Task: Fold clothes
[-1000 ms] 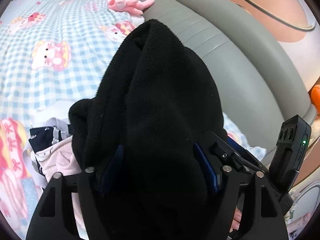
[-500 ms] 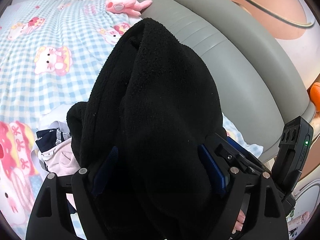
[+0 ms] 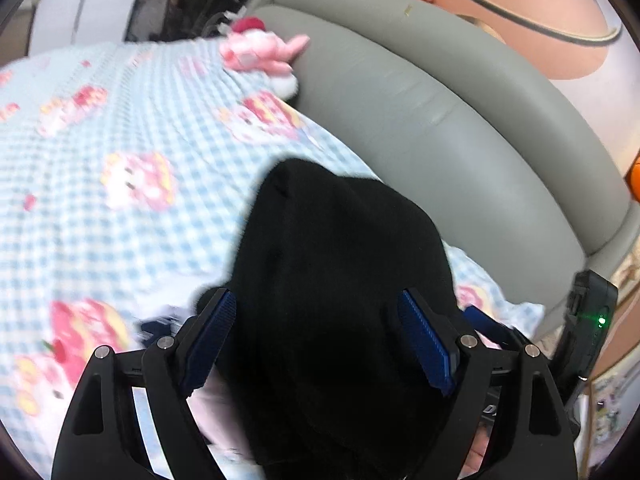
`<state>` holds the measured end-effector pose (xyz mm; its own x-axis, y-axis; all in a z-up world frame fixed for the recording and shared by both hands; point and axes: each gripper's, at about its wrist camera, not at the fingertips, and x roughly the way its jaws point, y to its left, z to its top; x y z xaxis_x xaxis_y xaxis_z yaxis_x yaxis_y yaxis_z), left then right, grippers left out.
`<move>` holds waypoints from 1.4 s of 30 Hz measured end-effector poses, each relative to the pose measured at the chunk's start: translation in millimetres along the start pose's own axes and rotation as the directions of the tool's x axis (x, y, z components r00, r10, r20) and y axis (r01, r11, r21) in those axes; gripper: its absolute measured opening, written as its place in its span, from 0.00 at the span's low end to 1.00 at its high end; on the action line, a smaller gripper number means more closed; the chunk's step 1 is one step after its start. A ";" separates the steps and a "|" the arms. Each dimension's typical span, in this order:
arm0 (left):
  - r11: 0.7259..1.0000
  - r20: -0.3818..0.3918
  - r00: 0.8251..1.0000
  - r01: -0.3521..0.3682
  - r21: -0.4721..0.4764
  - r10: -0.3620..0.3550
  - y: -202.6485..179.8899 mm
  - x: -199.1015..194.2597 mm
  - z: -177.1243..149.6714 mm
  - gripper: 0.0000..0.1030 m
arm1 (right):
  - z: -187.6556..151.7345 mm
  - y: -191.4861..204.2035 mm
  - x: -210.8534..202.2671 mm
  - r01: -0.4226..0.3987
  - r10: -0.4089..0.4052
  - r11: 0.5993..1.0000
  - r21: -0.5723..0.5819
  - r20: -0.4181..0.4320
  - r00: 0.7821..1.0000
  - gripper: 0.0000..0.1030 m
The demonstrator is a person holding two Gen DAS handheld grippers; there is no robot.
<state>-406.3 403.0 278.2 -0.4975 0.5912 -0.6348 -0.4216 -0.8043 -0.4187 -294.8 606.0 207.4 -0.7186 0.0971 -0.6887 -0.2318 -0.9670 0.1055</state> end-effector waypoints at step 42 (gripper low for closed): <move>0.731 0.125 0.728 -0.635 -0.251 0.674 242.9 -348.2 -239.1 0.92 | -139.7 356.5 -126.9 -0.324 0.309 0.910 -0.257 -0.097 0.946 0.95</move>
<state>-154.3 -12.4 242.3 -0.7409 -0.1048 -0.6634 0.1975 -0.9781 -0.0660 -194.6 216.0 232.2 -0.6876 -0.2301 -0.6887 0.1905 -0.9724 0.1347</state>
